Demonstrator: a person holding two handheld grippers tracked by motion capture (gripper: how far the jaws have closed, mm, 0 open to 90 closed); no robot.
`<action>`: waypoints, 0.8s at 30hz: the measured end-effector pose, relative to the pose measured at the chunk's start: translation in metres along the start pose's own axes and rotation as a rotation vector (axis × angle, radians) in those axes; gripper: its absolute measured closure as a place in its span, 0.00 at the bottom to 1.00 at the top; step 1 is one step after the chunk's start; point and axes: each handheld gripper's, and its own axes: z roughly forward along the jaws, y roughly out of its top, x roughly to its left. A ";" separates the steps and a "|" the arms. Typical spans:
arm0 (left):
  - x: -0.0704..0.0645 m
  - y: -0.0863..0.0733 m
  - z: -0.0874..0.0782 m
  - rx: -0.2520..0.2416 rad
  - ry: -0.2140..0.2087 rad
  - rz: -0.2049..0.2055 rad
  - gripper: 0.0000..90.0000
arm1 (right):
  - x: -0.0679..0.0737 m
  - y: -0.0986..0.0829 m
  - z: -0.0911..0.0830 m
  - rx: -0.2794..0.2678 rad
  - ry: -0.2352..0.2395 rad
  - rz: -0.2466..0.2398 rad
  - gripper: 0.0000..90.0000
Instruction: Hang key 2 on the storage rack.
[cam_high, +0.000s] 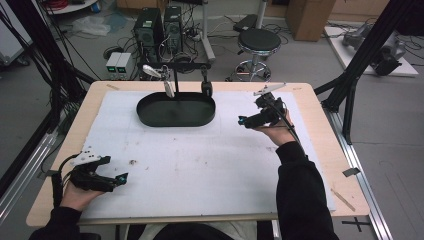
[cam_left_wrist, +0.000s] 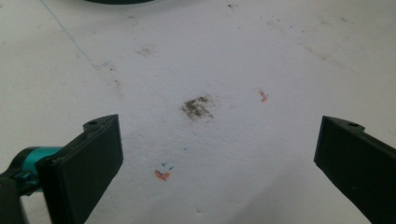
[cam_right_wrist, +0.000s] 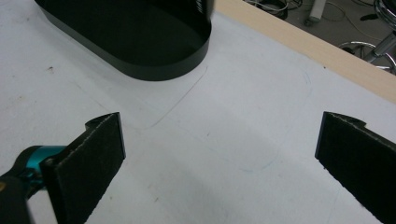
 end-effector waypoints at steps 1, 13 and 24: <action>0.000 0.000 0.000 0.002 0.001 0.001 0.02 | 0.000 -0.004 -0.001 -0.011 -0.003 -0.002 0.01; -0.002 0.000 0.000 0.017 -0.001 -0.001 0.02 | -0.005 -0.052 -0.012 -0.050 -0.028 0.042 0.01; -0.003 0.000 -0.001 0.019 -0.004 -0.001 0.02 | -0.007 -0.084 -0.022 -0.040 -0.033 0.076 0.01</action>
